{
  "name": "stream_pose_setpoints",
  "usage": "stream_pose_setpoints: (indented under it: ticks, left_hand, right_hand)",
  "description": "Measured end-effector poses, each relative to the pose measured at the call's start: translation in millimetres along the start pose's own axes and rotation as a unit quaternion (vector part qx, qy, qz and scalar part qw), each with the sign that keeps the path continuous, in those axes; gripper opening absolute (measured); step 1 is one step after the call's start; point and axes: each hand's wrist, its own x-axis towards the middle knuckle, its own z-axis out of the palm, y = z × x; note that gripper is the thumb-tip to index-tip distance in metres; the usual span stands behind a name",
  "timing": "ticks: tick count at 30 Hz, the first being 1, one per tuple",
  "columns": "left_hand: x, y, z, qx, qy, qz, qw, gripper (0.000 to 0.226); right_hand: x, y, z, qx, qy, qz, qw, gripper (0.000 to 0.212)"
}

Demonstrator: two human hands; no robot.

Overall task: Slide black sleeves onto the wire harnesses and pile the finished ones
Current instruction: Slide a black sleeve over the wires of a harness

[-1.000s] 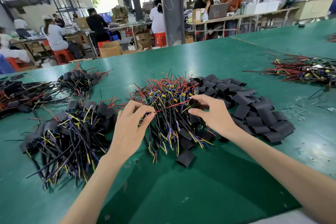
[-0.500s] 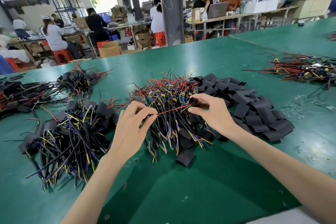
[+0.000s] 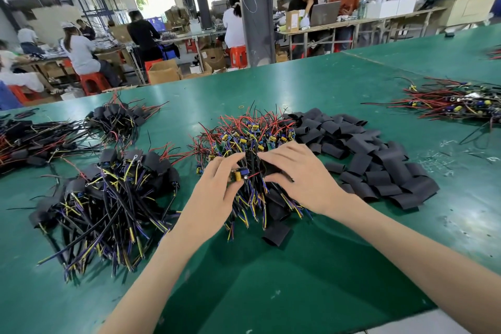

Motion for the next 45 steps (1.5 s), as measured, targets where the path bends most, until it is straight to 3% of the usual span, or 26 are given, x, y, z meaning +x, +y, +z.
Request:
stream_pose_setpoints:
  ticks: [8, 18, 33, 39, 45]
  left_hand:
    - [0, 5, 7, -0.004, 0.049, 0.013, 0.999, 0.026]
    - [1, 4, 7, 0.006, 0.065, 0.027, 0.997, 0.024]
    - [1, 4, 2, -0.020, 0.043, 0.027, 0.998, 0.029]
    - [1, 7, 5, -0.013, 0.047, 0.008, 0.999, 0.026]
    - [1, 6, 3, -0.018, 0.027, 0.016, 0.999, 0.029]
  right_hand:
    - [0, -14, -7, 0.005, -0.019, -0.044, 0.999, 0.041]
    - [-2, -10, -4, 0.127, -0.045, 0.032, 0.990, 0.041]
    - [-2, -7, -5, 0.222, -0.077, 0.079, 0.969, 0.033]
    - [0, -10, -5, 0.197, -0.037, 0.050, 0.978, 0.035]
    - [-1, -9, -6, 0.193, -0.053, 0.040, 0.979, 0.035]
